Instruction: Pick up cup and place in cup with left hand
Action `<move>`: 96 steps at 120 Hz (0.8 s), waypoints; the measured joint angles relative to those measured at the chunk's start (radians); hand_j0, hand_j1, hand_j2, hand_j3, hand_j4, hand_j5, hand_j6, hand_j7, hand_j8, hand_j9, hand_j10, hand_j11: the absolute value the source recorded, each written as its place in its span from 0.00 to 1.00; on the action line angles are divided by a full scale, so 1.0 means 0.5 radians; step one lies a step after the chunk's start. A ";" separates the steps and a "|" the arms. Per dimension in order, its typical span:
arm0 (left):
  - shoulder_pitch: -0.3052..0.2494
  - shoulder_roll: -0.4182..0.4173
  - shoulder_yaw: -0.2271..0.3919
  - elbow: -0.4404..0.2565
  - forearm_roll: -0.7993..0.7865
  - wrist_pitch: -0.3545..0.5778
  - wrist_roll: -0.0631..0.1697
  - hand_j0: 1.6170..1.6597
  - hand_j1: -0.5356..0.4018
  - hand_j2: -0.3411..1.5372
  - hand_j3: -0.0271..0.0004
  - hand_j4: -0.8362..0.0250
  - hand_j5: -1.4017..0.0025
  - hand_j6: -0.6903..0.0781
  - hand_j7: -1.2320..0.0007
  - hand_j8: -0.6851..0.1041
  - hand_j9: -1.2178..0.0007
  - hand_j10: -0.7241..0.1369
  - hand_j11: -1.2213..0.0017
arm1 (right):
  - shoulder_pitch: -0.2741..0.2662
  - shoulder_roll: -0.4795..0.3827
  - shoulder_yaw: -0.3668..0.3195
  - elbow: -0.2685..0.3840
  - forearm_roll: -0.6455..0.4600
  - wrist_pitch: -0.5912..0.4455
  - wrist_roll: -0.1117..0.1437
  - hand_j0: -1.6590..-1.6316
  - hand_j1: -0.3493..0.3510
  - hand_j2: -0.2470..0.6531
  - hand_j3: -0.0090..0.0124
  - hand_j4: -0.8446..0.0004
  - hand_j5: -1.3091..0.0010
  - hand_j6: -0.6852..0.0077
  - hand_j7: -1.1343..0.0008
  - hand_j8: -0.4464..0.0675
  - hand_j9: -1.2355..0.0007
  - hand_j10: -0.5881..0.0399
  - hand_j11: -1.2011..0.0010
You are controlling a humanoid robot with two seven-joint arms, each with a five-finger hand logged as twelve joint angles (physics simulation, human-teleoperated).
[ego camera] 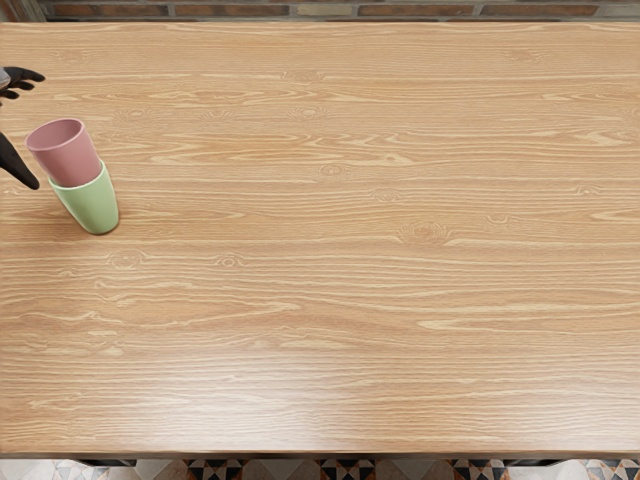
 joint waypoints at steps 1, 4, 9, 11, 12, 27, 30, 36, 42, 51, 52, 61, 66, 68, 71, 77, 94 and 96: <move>0.000 0.000 0.000 0.000 0.000 0.000 0.000 0.95 0.85 0.19 0.99 0.86 0.91 0.79 0.90 0.75 0.90 0.73 0.90 | 0.000 0.000 0.000 0.000 0.000 0.000 0.000 0.04 0.03 0.27 0.42 0.98 0.98 0.97 0.98 0.84 0.98 0.91 0.98; 0.000 0.000 0.000 0.000 -0.002 0.000 0.000 0.95 0.85 0.19 0.99 0.86 0.92 0.79 0.90 0.76 0.90 0.73 0.90 | 0.000 0.000 0.000 0.000 0.000 0.000 0.000 0.04 0.03 0.27 0.42 0.98 0.98 0.97 0.98 0.84 0.98 0.91 0.98; 0.000 0.000 0.000 -0.001 -0.003 0.000 -0.001 0.95 0.86 0.19 0.99 0.87 0.92 0.80 0.91 0.77 0.91 0.74 0.91 | 0.000 0.000 0.000 0.000 0.000 0.000 0.000 0.04 0.03 0.27 0.42 0.98 0.98 0.97 0.98 0.84 0.98 0.91 0.98; 0.000 0.000 0.000 -0.002 -0.004 0.000 -0.001 0.96 0.86 0.19 0.99 0.87 0.92 0.80 0.92 0.77 0.92 0.74 0.91 | 0.000 0.000 0.000 0.000 0.000 0.000 0.000 0.04 0.03 0.27 0.42 0.98 0.98 0.97 0.98 0.84 0.98 0.91 0.98; 0.000 0.000 0.000 -0.003 -0.005 0.000 -0.001 0.96 0.86 0.19 0.99 0.88 0.93 0.80 0.92 0.77 0.92 0.74 0.92 | 0.000 0.000 0.000 0.000 0.000 0.000 0.000 0.04 0.03 0.27 0.42 0.98 0.98 0.97 0.98 0.84 0.98 0.91 0.98; -0.009 0.002 -0.039 -0.028 -0.013 -0.050 -0.001 0.96 0.89 0.19 0.99 0.90 0.95 0.83 0.94 0.80 0.94 0.77 0.94 | 0.000 0.000 0.000 0.000 0.000 0.000 0.000 0.04 0.03 0.27 0.42 0.98 0.98 0.97 0.98 0.84 0.98 0.91 0.98; -0.011 0.000 -0.062 -0.032 -0.016 -0.066 -0.002 0.96 0.89 0.19 0.99 0.91 0.95 0.83 0.95 0.80 0.95 0.78 0.95 | 0.000 0.000 0.000 0.000 0.000 0.000 0.000 0.04 0.03 0.27 0.42 0.98 0.98 0.97 0.98 0.84 0.98 0.91 0.98; -0.012 0.005 -0.128 -0.036 -0.052 -0.106 -0.002 0.96 0.90 0.19 0.99 0.92 0.96 0.84 0.96 0.81 0.96 0.79 0.96 | 0.000 0.000 0.000 0.000 0.000 0.000 0.000 0.04 0.03 0.27 0.42 0.98 0.98 0.97 0.98 0.84 0.98 0.91 0.98; -0.005 0.015 -0.212 -0.038 -0.178 -0.173 -0.001 0.96 0.91 0.19 0.99 0.92 0.97 0.84 0.96 0.82 0.96 0.79 0.96 | 0.000 0.000 0.000 0.000 0.000 0.000 0.000 0.04 0.03 0.27 0.42 0.98 0.98 0.97 0.98 0.84 0.98 0.91 0.98; 0.001 0.045 -0.326 -0.037 -0.555 -0.290 -0.001 0.96 0.91 0.19 0.99 0.93 0.97 0.85 0.97 0.82 0.97 0.80 0.97 | 0.000 0.000 0.000 0.000 0.000 0.000 0.000 0.04 0.03 0.27 0.42 0.98 0.98 0.97 0.98 0.84 0.98 0.91 0.98; 0.002 0.054 -0.335 -0.037 -0.606 -0.305 -0.001 0.96 0.91 0.19 0.99 0.93 0.97 0.85 0.97 0.82 0.97 0.80 0.97 | 0.000 0.000 0.000 0.000 0.000 0.000 0.000 0.04 0.03 0.27 0.42 0.98 0.98 0.97 0.98 0.84 0.98 0.91 0.98; 0.006 0.108 -0.406 -0.031 -0.970 -0.454 0.000 0.96 0.92 0.18 0.99 0.94 0.98 0.86 0.97 0.83 0.97 0.81 0.97 | 0.000 0.000 0.000 0.000 0.000 0.000 0.000 0.04 0.03 0.27 0.42 0.98 0.98 0.97 0.98 0.84 0.98 0.91 0.98; 0.006 0.119 -0.434 -0.029 -1.098 -0.515 0.001 0.96 0.92 0.18 0.99 0.94 0.98 0.86 0.98 0.83 0.98 0.81 0.98 | 0.000 0.000 0.000 0.000 0.000 0.000 0.000 0.04 0.03 0.27 0.42 0.98 0.98 0.97 0.98 0.84 0.98 0.91 0.98; 0.006 0.124 -0.442 -0.029 -1.136 -0.539 0.001 0.96 0.92 0.18 0.99 0.94 0.98 0.86 0.98 0.83 0.98 0.81 0.98 | 0.000 0.000 0.000 0.000 0.000 0.000 0.000 0.04 0.03 0.27 0.42 0.98 0.98 0.97 0.98 0.84 0.98 0.91 0.98; 0.006 0.143 -0.453 -0.028 -1.184 -0.595 0.001 0.96 0.92 0.18 0.99 0.94 0.98 0.87 0.98 0.84 0.98 0.81 0.98 | 0.000 0.000 0.000 0.000 0.000 0.000 0.000 0.04 0.03 0.27 0.42 0.98 0.98 0.97 0.98 0.84 0.98 0.91 0.98; 0.006 0.156 -0.467 -0.028 -1.248 -0.731 0.001 0.96 0.92 0.18 0.99 0.95 0.98 0.87 0.98 0.84 0.98 0.82 0.98 | 0.000 0.000 0.000 0.000 0.000 0.000 0.000 0.04 0.03 0.27 0.42 0.98 0.98 0.97 0.98 0.84 0.98 0.91 0.98; 0.059 0.153 -0.483 -0.024 -1.319 -0.975 0.004 0.96 0.93 0.18 0.99 0.95 0.99 0.88 0.99 0.85 0.99 0.82 0.98 | 0.000 0.000 0.000 0.000 0.000 0.000 0.000 0.04 0.03 0.27 0.42 0.98 0.98 0.97 0.98 0.84 0.98 0.91 0.98; 0.059 0.151 -0.484 -0.024 -1.323 -0.987 0.004 0.96 0.93 0.18 0.99 0.95 0.99 0.88 0.99 0.85 0.99 0.82 0.99 | 0.000 0.000 0.000 0.000 0.000 0.000 0.000 0.04 0.03 0.27 0.42 0.98 0.98 0.97 0.98 0.84 0.98 0.91 0.98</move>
